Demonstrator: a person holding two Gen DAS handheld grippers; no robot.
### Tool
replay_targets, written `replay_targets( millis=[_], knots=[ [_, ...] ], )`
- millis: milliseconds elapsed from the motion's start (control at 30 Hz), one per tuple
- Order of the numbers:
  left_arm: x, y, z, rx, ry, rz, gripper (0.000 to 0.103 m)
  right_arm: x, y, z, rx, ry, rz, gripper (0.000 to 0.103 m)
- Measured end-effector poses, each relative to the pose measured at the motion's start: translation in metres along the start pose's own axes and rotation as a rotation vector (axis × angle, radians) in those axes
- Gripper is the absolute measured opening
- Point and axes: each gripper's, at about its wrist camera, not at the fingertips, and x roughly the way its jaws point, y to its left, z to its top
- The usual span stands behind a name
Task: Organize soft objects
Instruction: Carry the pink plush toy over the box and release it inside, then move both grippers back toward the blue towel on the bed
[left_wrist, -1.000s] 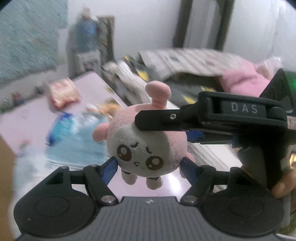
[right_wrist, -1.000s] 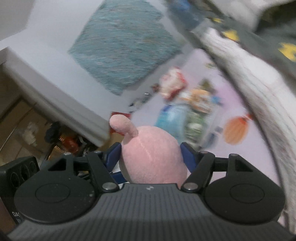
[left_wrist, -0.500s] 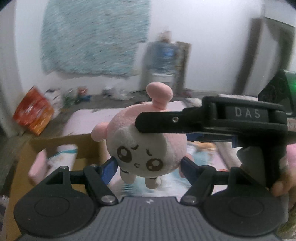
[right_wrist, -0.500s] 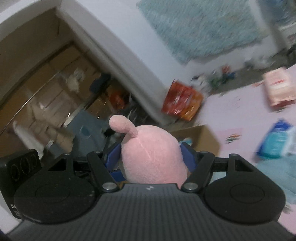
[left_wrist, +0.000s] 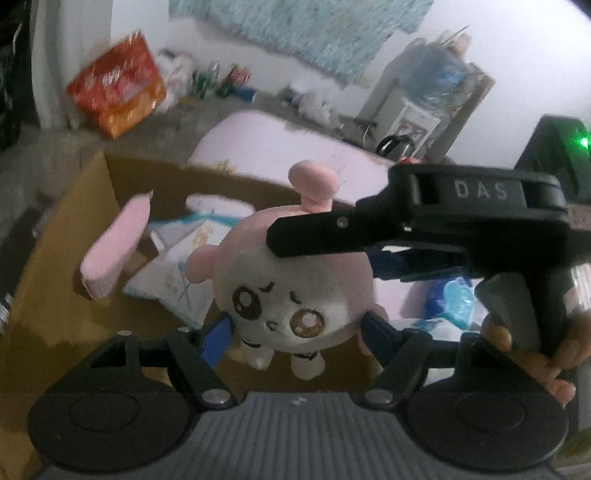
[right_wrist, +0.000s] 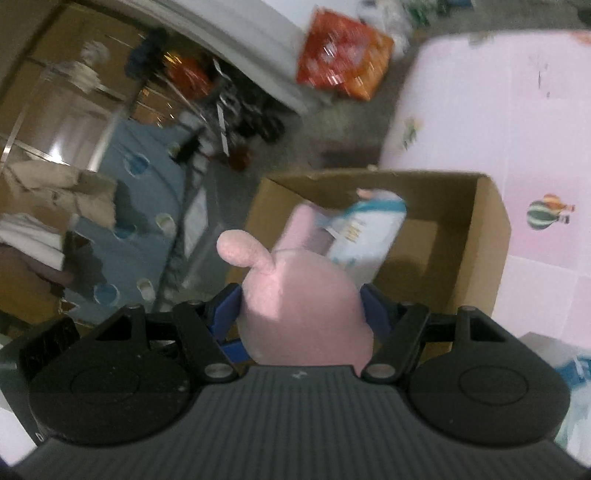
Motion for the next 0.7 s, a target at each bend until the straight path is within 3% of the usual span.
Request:
replay_targets(
  millis=[133,300,467,700],
  knots=[
    [0.021,0.019,0.005,-0.045,0.040,-0.005,0.076,0.035,-0.008,0.020,-0.014,0.068,-0.082,0.073],
    [0.050,0.026,0.015,-0.062,0.091,0.007,0.076,0.049,-0.004,0.034,-0.083,0.067,-0.176,0.075],
    [0.056,0.020,0.018,-0.045,0.084,0.021,0.074,0.039,0.000,0.040,-0.125,-0.013,-0.215,0.075],
    [0.054,0.016,0.027,-0.025,0.007,0.088,0.062,-0.006,-0.009,0.033,-0.108,-0.146,-0.151,0.075]
  ],
)
